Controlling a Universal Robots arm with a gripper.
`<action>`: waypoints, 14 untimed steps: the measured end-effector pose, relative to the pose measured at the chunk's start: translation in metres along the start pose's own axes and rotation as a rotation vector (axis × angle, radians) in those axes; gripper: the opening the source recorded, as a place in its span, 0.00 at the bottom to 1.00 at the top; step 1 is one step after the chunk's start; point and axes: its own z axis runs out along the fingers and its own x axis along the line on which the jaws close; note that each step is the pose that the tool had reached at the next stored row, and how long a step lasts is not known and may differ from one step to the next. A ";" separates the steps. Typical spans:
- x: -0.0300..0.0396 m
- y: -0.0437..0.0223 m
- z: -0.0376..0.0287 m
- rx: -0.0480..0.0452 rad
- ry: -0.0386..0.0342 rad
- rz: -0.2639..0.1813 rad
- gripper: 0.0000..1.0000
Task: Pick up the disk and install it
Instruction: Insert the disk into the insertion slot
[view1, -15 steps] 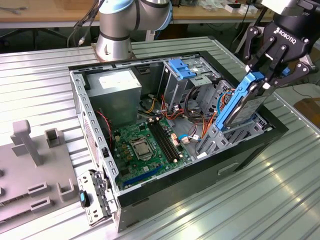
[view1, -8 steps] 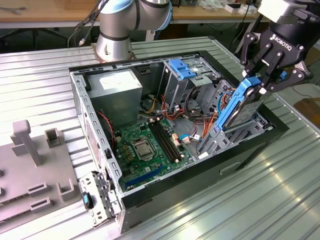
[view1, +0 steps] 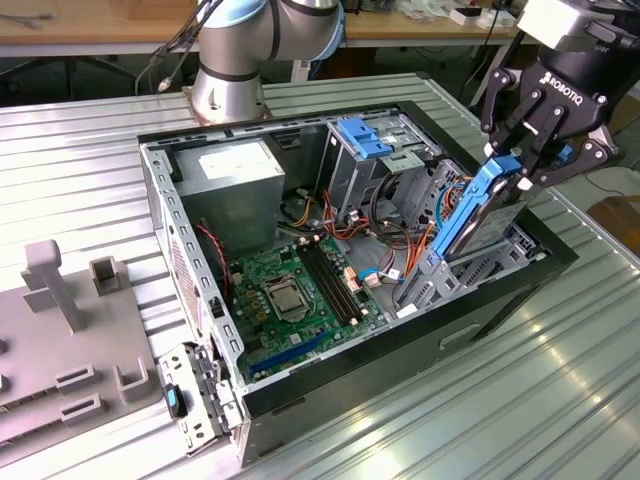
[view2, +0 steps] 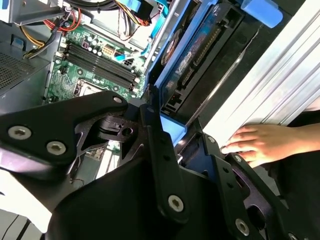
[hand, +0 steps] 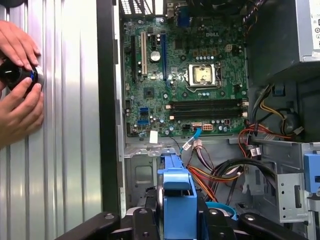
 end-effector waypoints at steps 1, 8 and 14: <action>-0.0001 -0.0006 0.0014 -0.0013 0.0000 0.000 0.37; -0.0003 -0.0037 0.0141 -0.0058 0.0002 0.000 0.37; -0.0005 -0.0049 0.0234 -0.0072 0.0004 0.000 0.37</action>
